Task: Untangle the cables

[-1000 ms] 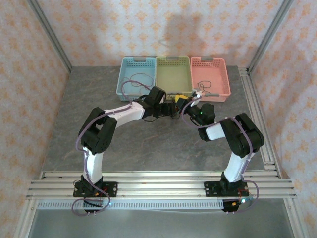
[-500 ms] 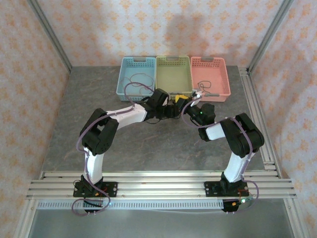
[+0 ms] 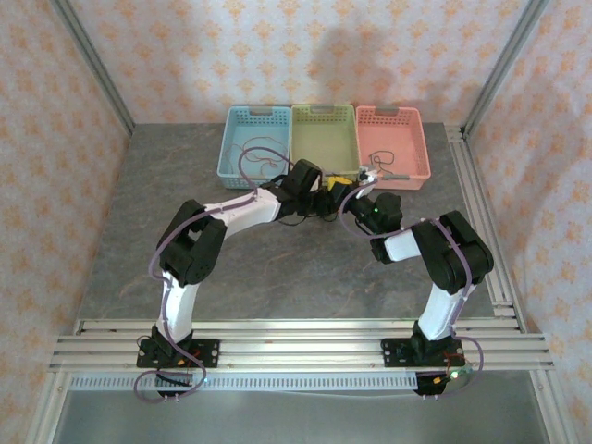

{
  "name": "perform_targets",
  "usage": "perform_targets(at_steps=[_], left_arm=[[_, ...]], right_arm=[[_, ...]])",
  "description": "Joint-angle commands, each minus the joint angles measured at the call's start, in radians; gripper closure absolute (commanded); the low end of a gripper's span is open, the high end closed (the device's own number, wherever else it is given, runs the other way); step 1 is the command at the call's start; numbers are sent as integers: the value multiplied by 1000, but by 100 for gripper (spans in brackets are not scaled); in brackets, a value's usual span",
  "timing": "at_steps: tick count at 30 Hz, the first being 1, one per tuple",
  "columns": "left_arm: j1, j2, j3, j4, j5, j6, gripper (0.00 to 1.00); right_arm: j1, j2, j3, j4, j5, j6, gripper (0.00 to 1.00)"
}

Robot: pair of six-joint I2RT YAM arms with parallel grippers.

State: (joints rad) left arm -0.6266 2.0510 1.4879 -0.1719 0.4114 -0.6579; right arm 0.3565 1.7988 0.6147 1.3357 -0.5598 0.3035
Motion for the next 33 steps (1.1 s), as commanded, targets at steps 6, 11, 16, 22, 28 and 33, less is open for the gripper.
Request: perform_targets(at_steps=[6, 11, 16, 22, 28, 33], left_arm=[[-4, 9, 27, -43, -40, 27, 86], [-4, -55, -21, -59, -101, 59, 100], [-3, -188, -113, -118, -198, 118, 100], [36, -386, -315, -141, -294, 177, 100], [149, -590, -499, -147, -318, 165, 100], [222, -723, -584, -160, -306, 172, 100]], right_arm=[[-3, -9, 2, 30, -8, 3, 100], [-2, -26, -13, 30, 29, -17, 100], [-3, -98, -51, -79, 236, -95, 100], [-5, -185, -102, -209, 616, -149, 100], [-4, -228, -114, -294, 827, -160, 100], [-6, -232, -111, -316, 864, -160, 100]])
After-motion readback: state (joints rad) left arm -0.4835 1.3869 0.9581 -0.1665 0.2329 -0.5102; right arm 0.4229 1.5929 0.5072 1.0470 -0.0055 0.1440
